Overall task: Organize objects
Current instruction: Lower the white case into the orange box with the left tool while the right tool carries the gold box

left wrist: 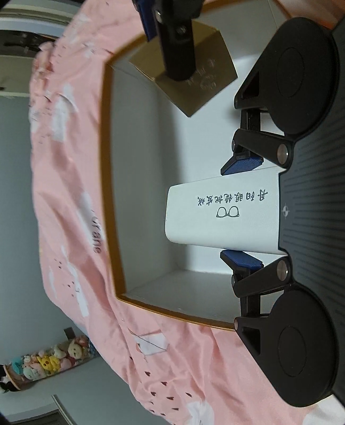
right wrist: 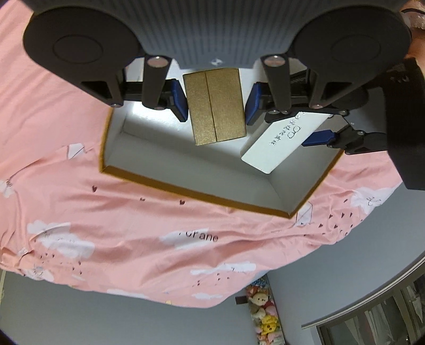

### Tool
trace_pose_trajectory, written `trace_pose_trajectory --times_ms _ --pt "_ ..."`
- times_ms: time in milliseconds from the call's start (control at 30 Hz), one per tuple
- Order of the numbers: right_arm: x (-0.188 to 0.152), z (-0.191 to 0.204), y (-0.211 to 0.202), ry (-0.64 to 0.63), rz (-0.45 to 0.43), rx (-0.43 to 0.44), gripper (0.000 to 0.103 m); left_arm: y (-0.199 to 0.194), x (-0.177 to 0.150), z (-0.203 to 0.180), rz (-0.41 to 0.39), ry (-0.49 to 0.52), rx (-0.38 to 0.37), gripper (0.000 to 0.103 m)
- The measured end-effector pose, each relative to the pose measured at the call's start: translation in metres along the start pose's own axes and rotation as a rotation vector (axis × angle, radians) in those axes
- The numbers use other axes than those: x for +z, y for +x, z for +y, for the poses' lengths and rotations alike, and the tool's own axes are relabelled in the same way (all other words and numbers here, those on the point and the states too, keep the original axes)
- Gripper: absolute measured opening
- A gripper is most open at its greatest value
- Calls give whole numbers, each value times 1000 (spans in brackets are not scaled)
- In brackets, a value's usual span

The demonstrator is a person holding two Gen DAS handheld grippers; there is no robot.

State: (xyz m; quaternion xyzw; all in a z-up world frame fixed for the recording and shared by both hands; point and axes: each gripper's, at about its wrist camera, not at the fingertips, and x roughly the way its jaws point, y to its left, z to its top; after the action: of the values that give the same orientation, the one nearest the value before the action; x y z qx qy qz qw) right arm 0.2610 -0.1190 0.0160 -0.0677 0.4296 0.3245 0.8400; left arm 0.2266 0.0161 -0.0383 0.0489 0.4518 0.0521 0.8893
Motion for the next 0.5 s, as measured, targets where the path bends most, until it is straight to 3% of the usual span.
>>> trace_pose_trajectory --times_ms 267,500 --pt "3 2 25 8 51 35 49 19 -6 8 100 -30 29 70" --pt "3 1 35 18 81 56 49 20 -8 11 138 -46 27 71"
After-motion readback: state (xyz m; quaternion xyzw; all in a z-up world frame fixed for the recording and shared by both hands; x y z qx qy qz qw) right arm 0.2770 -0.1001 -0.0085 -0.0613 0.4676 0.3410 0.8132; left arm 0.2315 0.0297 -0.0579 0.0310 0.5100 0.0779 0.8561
